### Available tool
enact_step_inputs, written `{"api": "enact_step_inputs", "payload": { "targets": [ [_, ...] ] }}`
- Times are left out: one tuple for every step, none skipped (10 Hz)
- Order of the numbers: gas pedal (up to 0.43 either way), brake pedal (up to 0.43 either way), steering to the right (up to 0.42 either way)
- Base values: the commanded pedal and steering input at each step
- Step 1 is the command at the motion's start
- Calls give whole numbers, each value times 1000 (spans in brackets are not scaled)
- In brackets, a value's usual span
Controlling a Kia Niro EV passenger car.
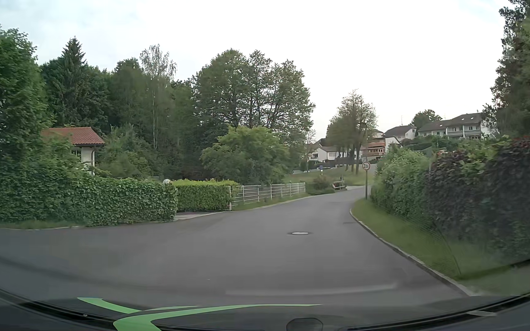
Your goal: Follow the waypoints while adhering to traffic rules and regulations
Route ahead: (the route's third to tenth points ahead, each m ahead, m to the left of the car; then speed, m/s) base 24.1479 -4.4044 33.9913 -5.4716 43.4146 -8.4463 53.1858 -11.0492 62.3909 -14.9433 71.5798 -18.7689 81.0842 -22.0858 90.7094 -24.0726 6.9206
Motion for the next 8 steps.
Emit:
{"api": "enact_step_inputs", "payload": {
  "targets": [
    [0, 0, 34],
    [0, 0, 34],
    [0, 0, 33],
    [0, 0, 34],
    [0, 0, 34],
    [0, 0, 34],
    [0, 0, 34],
    [0, 0, 36]
  ]
}}
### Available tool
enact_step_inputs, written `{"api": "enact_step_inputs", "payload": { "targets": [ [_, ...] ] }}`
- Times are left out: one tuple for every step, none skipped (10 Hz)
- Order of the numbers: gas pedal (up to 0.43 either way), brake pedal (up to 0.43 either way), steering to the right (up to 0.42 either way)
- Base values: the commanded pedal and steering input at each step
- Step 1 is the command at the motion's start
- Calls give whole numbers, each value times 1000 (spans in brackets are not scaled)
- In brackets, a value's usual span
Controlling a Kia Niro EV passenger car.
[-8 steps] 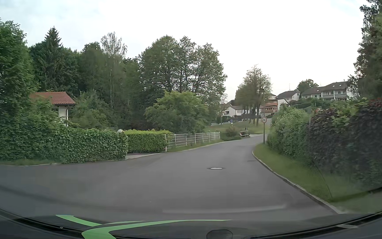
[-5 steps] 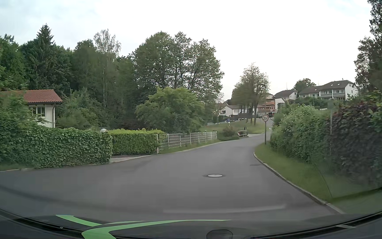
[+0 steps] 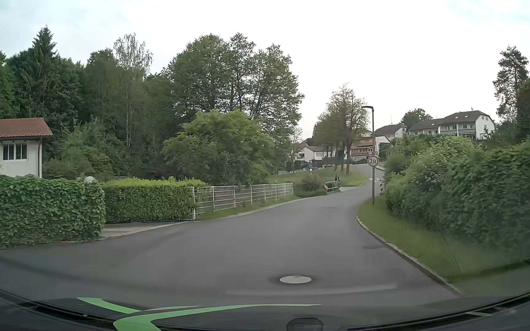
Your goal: Follow the waypoints while adhering to traffic rules and regulations
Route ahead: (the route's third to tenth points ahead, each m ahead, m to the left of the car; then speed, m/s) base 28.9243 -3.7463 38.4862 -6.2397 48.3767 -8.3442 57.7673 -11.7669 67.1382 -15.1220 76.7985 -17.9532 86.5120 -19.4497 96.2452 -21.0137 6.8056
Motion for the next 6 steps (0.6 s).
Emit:
{"api": "enact_step_inputs", "payload": {
  "targets": [
    [0, 0, 42],
    [0, 0, 47],
    [0, 0, 49],
    [0, 0, 49],
    [0, 0, 49],
    [0, 0, 49]
  ]
}}
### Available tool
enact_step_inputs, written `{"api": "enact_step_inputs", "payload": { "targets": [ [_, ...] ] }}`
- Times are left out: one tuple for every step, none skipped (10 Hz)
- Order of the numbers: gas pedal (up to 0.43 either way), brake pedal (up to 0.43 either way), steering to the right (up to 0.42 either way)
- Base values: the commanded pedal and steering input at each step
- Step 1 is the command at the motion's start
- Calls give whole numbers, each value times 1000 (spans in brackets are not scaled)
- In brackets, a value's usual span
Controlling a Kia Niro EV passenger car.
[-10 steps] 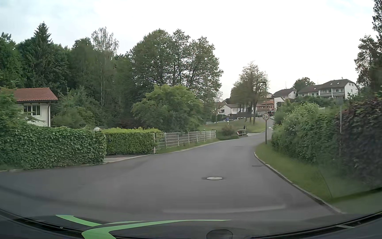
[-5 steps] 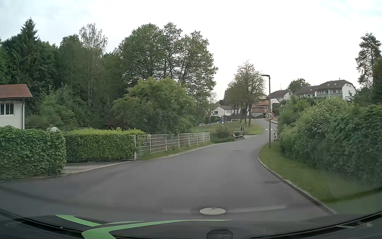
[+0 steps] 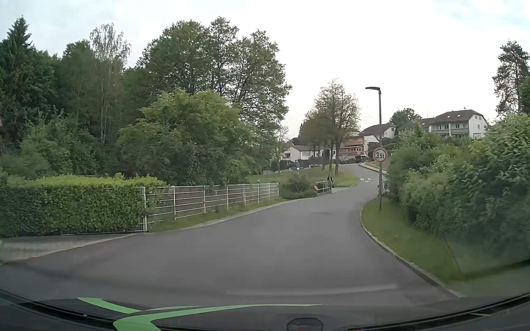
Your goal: Follow the waypoints while adhering to traffic rules and regulations
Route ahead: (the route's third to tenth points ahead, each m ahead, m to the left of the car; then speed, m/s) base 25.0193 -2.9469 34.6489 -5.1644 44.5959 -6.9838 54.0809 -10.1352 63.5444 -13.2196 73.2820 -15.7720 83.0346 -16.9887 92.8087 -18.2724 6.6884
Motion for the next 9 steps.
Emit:
{"api": "enact_step_inputs", "payload": {
  "targets": [
    [0, 0, 50],
    [0, 0, 50],
    [0, 0, 50],
    [0, 0, 51],
    [0, 0, 52],
    [0, 0, 52],
    [0, 0, 53],
    [0, 0, 53],
    [0, 0, 53]
  ]
}}
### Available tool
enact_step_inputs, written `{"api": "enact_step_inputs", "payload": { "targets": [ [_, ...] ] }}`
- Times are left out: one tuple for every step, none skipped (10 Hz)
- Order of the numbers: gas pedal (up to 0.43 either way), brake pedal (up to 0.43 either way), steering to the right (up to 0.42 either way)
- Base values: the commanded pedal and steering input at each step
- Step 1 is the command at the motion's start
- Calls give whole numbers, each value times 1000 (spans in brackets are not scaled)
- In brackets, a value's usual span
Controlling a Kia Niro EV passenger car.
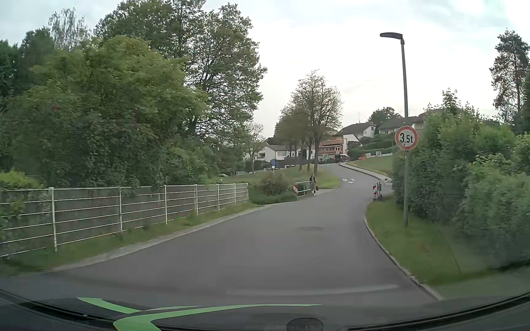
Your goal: Follow the waypoints while adhering to traffic rules and regulations
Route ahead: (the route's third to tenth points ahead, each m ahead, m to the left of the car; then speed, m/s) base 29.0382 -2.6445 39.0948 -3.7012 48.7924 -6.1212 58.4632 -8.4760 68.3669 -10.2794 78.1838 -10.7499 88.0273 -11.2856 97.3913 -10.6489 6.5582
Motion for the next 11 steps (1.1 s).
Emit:
{"api": "enact_step_inputs", "payload": {
  "targets": [
    [0, 0, 54],
    [0, 0, 55],
    [0, 0, 55],
    [0, 0, 55],
    [0, 0, 54],
    [0, 0, 54],
    [0, 0, 55],
    [0, 0, 55],
    [0, 0, 56],
    [0, 0, 56],
    [0, 0, 56]
  ]
}}
